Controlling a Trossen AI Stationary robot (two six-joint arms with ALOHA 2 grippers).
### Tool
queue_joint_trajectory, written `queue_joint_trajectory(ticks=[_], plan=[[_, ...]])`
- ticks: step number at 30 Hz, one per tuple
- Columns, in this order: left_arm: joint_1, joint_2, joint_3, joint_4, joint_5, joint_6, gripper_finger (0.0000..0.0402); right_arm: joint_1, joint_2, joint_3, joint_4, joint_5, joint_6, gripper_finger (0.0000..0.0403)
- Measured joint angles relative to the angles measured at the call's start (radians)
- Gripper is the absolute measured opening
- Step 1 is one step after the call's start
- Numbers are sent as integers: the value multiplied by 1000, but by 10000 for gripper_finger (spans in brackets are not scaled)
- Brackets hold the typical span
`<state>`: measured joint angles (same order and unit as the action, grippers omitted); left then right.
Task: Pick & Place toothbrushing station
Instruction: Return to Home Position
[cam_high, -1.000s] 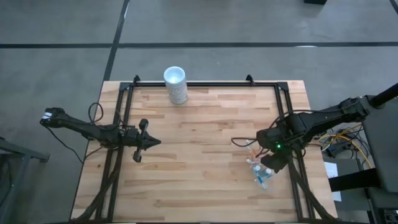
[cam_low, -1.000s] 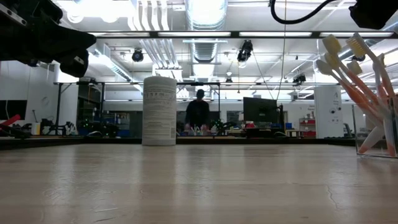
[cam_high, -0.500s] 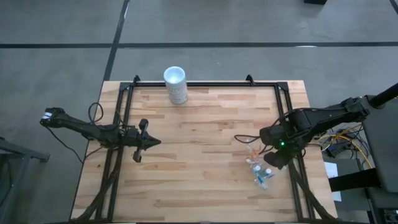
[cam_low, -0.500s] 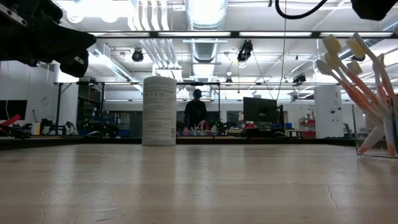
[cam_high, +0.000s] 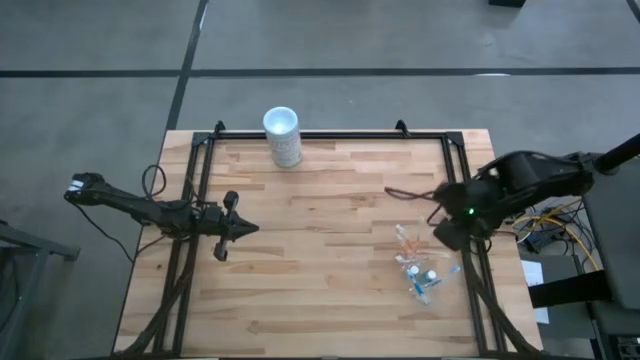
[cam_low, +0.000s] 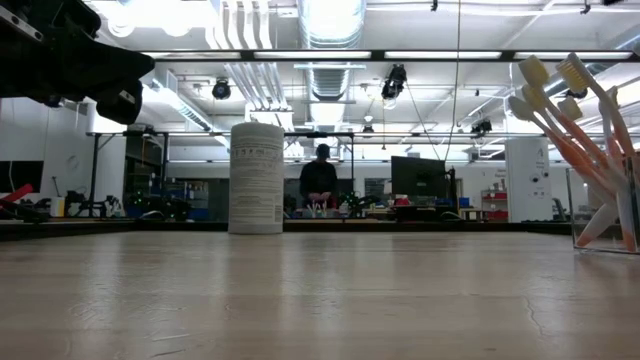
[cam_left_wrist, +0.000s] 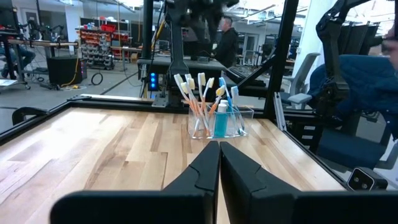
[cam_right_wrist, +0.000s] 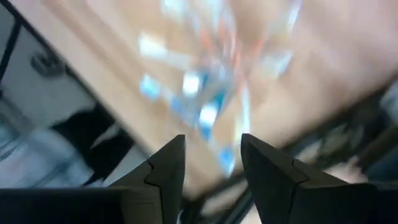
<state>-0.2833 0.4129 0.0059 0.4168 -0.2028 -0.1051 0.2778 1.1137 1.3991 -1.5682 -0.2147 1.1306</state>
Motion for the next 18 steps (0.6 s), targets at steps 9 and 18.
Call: queue_joint_trajectory(ticks=[9,18], plan=[[0,0,0,0,0,0,17,118,-14,127,97,673,-329,153],[0,0,0,0,0,0,18,243,-36,32,562,1053,-816,153]])
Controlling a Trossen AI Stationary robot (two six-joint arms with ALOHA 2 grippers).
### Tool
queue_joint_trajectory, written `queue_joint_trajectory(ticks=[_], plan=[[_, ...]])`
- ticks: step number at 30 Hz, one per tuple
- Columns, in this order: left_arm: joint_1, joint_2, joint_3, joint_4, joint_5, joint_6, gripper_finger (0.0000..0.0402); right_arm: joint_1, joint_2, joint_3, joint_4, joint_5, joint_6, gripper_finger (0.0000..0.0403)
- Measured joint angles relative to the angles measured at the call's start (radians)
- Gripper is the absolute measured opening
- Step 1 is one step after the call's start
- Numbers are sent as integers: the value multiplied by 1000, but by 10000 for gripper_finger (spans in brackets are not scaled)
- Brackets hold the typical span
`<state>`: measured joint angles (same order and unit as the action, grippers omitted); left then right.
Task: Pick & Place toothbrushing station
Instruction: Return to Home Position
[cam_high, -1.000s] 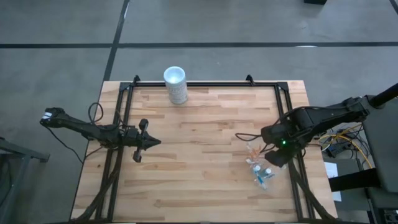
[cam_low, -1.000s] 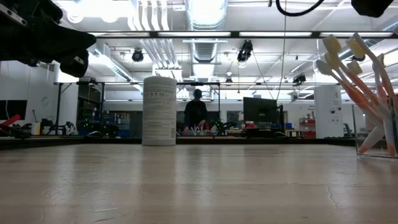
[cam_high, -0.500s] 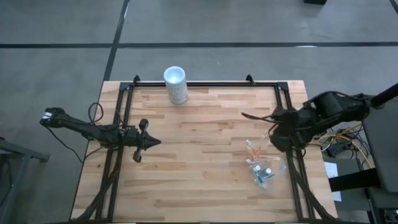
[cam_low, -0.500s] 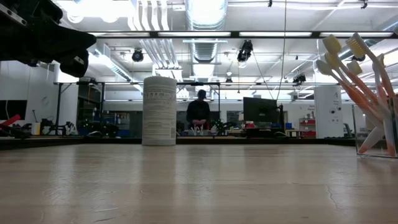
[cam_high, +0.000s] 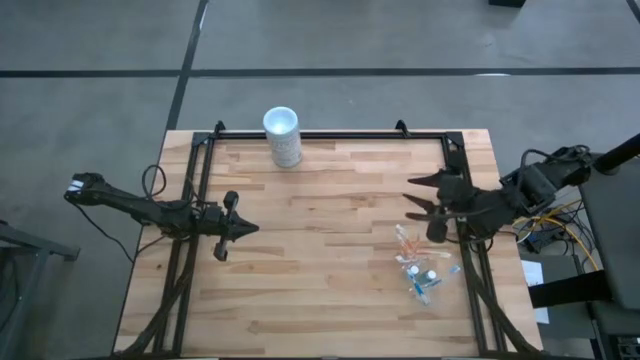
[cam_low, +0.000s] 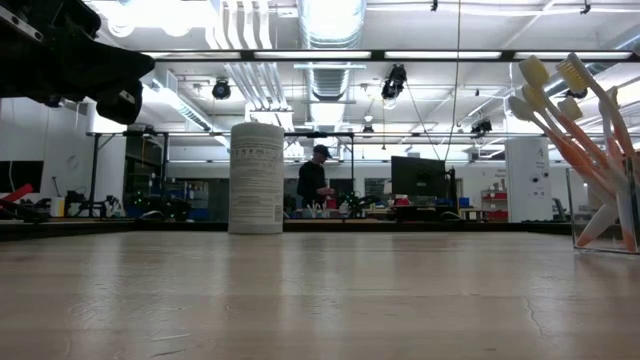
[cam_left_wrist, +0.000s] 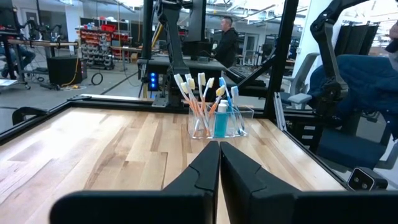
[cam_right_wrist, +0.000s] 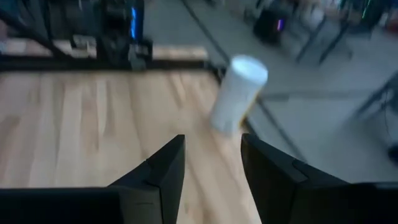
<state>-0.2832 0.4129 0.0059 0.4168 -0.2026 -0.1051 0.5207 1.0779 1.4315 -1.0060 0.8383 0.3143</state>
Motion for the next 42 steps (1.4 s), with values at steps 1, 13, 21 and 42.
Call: queue_joint_trajectory(ticks=[1,13,21,42], plan=[[0,0,0,0,0,0,17,6,-10,-27,69,13,-49,153],[0,0,0,0,0,0,16,-50,-302,-585,970,-235,-548,153],[0,0,0,0,0,0,18,-164,-480,-747,996,-396,-532,153],[0,0,0,0,0,0,18,-249,-927,-802,485,-605,-291,146]])
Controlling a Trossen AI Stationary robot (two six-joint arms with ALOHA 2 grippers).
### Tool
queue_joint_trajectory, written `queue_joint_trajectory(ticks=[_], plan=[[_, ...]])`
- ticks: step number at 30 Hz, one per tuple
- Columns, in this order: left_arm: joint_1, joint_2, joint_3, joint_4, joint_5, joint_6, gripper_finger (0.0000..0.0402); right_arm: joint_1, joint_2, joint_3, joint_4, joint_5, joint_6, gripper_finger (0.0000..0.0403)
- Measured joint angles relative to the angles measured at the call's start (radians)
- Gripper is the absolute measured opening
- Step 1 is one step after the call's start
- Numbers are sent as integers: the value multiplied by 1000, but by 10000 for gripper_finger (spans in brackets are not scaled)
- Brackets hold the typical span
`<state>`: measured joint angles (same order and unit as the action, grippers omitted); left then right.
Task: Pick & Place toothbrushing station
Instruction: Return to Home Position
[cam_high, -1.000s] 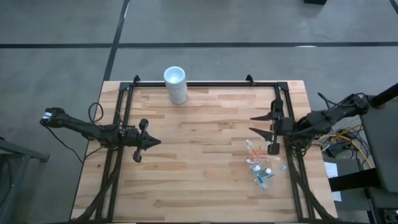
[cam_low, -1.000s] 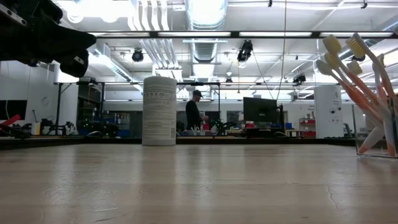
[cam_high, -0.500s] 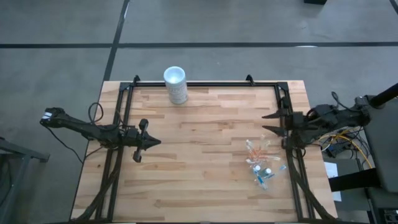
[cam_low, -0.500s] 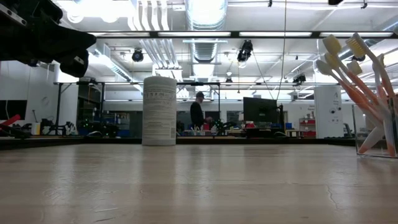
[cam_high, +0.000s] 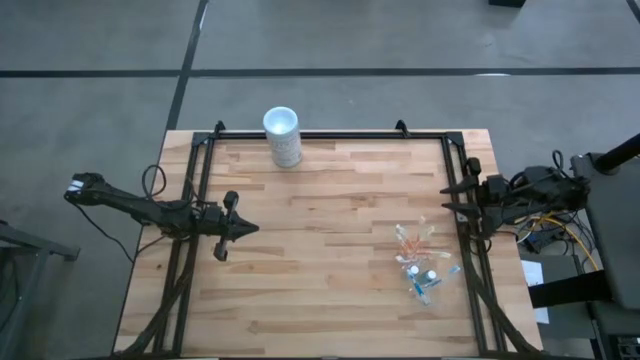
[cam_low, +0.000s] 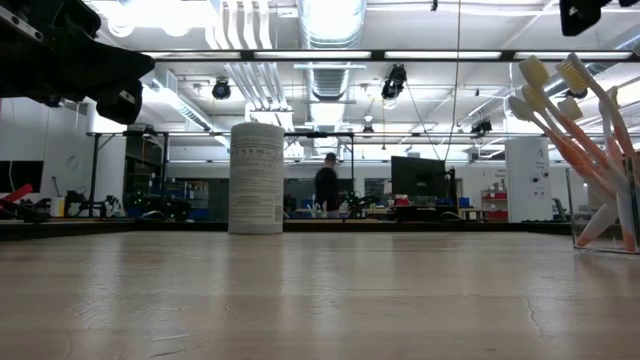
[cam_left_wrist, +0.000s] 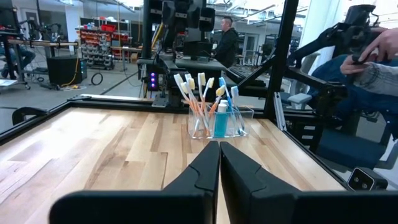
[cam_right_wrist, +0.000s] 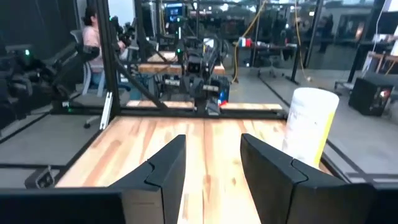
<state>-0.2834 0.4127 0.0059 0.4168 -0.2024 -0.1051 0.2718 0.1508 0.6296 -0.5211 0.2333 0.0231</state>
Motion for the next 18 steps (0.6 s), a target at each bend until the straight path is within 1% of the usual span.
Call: queue_joint_trajectory(ticks=[4,8,15,18], plan=[[0,0,0,0,0,0,16,0,-60,-12,-59,1,-12,146],[0,0,0,0,0,0,18,0,-147,-47,-70,-1,-12,143],[0,0,0,-8,0,0,16,0,-150,-55,-62,9,-12,148],[0,0,0,-9,0,0,18,0,-150,-77,-29,4,-23,148]])
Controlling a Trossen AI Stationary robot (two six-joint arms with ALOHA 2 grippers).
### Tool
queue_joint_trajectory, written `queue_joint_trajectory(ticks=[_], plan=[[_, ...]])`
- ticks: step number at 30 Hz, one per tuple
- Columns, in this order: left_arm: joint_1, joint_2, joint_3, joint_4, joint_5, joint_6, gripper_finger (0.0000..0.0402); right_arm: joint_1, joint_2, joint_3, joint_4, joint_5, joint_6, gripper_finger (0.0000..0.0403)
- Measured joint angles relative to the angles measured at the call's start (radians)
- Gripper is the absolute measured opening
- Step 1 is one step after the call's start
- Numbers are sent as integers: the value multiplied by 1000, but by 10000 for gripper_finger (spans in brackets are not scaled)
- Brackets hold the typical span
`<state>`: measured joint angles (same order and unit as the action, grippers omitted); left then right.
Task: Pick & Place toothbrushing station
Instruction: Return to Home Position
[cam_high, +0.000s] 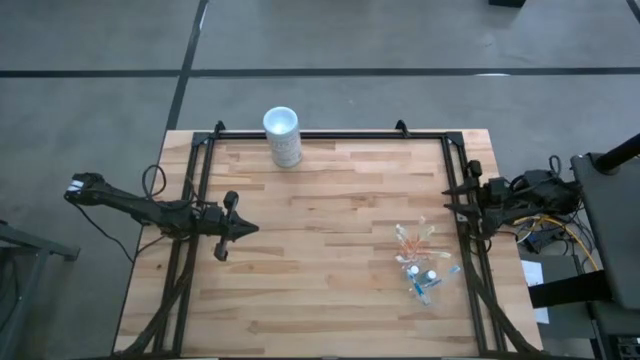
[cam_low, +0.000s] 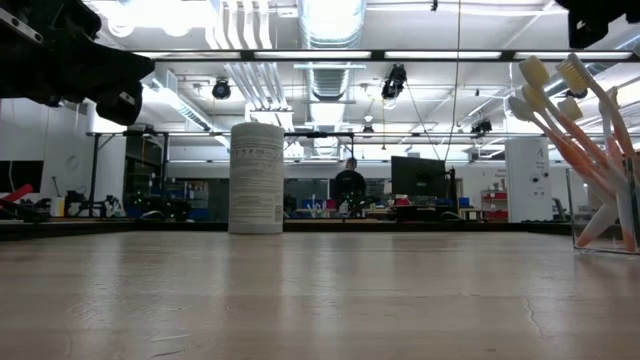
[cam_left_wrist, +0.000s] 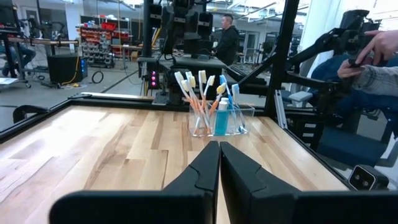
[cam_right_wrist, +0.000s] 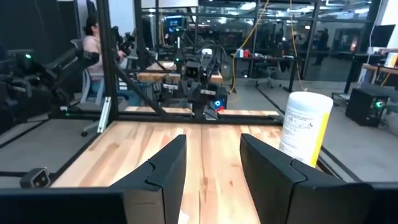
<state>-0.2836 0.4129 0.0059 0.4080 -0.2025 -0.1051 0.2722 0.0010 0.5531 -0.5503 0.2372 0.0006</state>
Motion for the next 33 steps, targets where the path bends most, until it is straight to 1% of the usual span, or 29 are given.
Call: queue_joint_trajectory(ticks=[5,7,9,11,13,15,17,19,22,24,27,30,33], plan=[[0,0,0,0,0,0,17,0,0,-107,78,2,13,148],[0,0,0,0,0,0,16,0,0,-148,125,24,19,148],[0,0,0,0,0,0,17,0,0,-182,217,51,20,148],[0,0,0,0,0,0,18,0,0,-224,382,98,15,148],[0,0,0,0,0,0,18,0,3,-277,544,138,-27,148],[0,0,0,0,0,0,18,0,2,-327,618,146,-94,148],[0,0,0,0,0,0,16,0,0,-374,637,166,-110,148],[0,0,0,0,0,0,17,0,0,-413,643,247,-66,148],[0,0,0,0,0,0,18,0,0,-461,660,403,1,148],[0,0,0,0,0,0,18,-1,0,-482,706,467,11,148],[0,0,0,0,0,0,17,-1,0,-511,777,567,-45,148],[0,0,0,0,0,0,17,0,0,-525,786,668,-105,148],[0,0,0,1,0,0,18,-1,4,-526,786,748,-113,148]])
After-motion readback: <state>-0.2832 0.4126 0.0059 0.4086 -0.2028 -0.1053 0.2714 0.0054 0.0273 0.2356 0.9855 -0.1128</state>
